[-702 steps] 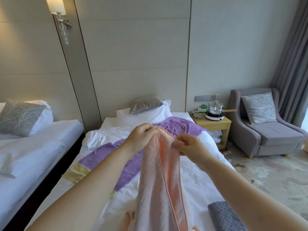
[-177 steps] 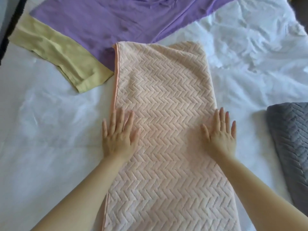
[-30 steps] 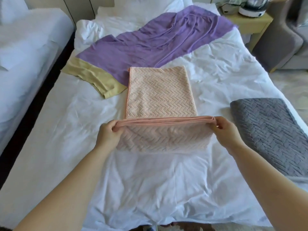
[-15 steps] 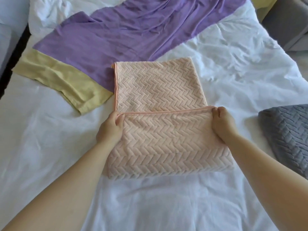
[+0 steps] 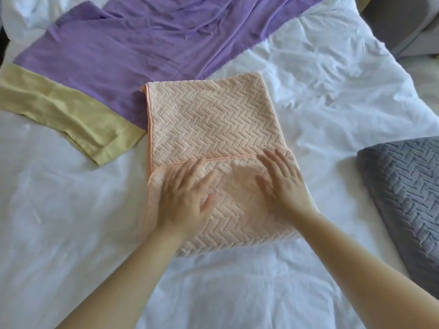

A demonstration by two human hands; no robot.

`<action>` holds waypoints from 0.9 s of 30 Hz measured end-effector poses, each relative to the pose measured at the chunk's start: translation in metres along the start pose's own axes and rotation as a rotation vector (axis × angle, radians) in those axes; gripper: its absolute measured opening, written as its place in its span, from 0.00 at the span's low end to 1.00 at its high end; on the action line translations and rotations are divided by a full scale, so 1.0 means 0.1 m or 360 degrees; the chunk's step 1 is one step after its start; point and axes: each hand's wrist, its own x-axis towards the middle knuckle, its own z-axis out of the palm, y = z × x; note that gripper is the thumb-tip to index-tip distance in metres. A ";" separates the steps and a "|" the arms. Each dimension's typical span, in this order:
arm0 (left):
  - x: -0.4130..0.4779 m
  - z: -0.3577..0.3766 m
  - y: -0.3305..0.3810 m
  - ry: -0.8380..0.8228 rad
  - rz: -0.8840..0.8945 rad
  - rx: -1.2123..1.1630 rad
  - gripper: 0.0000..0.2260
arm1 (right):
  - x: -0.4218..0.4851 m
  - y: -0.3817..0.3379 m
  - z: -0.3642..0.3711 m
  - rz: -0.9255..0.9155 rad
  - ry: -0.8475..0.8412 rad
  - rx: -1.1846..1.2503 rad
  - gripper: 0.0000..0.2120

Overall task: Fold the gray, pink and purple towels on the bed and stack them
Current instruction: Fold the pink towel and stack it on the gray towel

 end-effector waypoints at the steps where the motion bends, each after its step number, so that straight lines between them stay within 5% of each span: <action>1: -0.01 0.08 0.09 -0.0229 -0.0009 0.0051 0.25 | -0.04 -0.07 0.07 -0.0058 -0.0152 -0.0125 0.28; 4: -0.04 0.38 0.04 -0.0515 -0.0276 0.0216 0.27 | -0.07 -0.04 0.26 -0.0028 -0.0369 -0.0307 0.31; 14: -0.22 0.30 -0.33 -0.0479 -0.0442 0.0473 0.36 | -0.10 0.46 0.27 0.0150 -0.0410 -0.0370 0.38; 20: -0.54 -0.11 -0.12 -0.0584 -0.0147 0.0133 0.41 | -0.38 0.62 -0.12 -0.0177 -0.0567 -0.0154 0.51; 27: -0.92 -0.11 -0.06 -0.0640 -0.0083 0.0408 0.47 | -0.52 0.84 -0.18 -0.0526 -0.0698 -0.0351 0.55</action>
